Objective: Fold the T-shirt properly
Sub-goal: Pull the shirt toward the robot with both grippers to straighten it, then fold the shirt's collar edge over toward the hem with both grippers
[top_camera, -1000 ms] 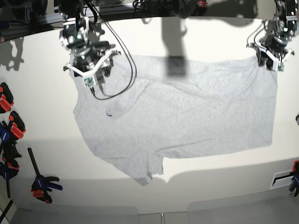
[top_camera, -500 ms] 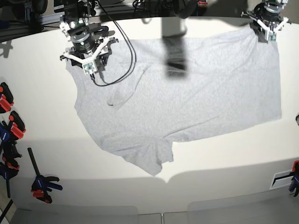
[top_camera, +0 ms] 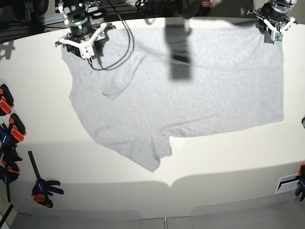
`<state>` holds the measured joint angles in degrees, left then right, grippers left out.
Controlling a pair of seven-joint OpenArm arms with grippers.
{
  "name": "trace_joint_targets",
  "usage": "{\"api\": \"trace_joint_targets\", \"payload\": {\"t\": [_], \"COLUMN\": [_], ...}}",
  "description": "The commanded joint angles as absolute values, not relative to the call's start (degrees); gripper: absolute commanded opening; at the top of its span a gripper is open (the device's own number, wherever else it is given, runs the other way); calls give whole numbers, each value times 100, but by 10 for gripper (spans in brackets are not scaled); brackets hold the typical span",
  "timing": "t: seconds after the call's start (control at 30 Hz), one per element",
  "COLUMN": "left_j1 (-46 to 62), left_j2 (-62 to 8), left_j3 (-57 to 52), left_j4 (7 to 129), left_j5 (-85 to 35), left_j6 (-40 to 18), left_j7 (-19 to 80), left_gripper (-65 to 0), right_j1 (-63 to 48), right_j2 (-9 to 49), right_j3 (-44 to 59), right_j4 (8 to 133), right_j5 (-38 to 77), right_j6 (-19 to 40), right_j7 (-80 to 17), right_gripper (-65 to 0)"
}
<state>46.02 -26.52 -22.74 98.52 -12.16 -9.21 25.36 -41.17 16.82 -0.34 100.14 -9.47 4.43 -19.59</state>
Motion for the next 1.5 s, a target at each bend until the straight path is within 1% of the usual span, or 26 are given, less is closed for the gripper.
{"api": "trace_joint_targets", "payload": {"t": [0.0, 0.2, 0.3, 0.57, 0.77, 0.93, 1.0, 1.23, 1.3, 1.4, 1.47], "left_j1": [4665, 4665, 4670, 4665, 4665, 4665, 4665, 4665, 4663, 4519, 4169], "left_j2": [-2718, -2740, -2751, -2751, -2751, -2753, -2751, -2751, -2753, -2777, -2821], "left_j3": [-2327, -2327, -2327, -2327, -2327, -2327, -2327, -2327, -2327, -2327, -2327], "left_j4": [9904, 9918, 9926, 10073, 10641, 11198, 11393, 11710, 11710, 11710, 11703], "left_j5": [-1194, -749, -751, -751, -751, -749, -746, -659, -373, -113, -279], "left_j6": [-917, -913, -913, -910, -908, -910, -910, -915, -908, -893, -895], "left_j7": [2569, 2554, 2773, 2735, 2786, 2873, 2895, 3645, 3485, 2849, 2945], "left_gripper": [-461, -461, -461, -461, -460, -460, -460, -460, -460, -460, -460], "right_j1": [-4405, -4381, -4372, -4477, -4462, -4460, -4460, -4460, -4429, -4235, -4047], "right_j2": [1776, 1791, 1796, 1796, 1796, 1793, 1793, 1793, 1793, 1793, 1791], "right_j3": [-34, -36, -34, -36, -36, -36, -36, -36, -36, -36, -36], "right_j4": [9682, 9791, 10038, 10390, 10726, 11229, 11456, 11952, 11979, 11979, 11979], "right_j5": [-1358, -1483, -1566, -1938, -1938, -1935, -1935, -1938, -1940, -1940, -1935], "right_j6": [443, 279, 279, 163, 80, 75, -10, -180, -183, -180, -180], "right_j7": [-4206, -4200, -4303, -4397, -4303, -4160, -4115, -4112, -4069, -4005, -3968], "right_gripper": [-336, -337, -337, -336, -336, -336, -336, -336, -336, -336, -336]}}
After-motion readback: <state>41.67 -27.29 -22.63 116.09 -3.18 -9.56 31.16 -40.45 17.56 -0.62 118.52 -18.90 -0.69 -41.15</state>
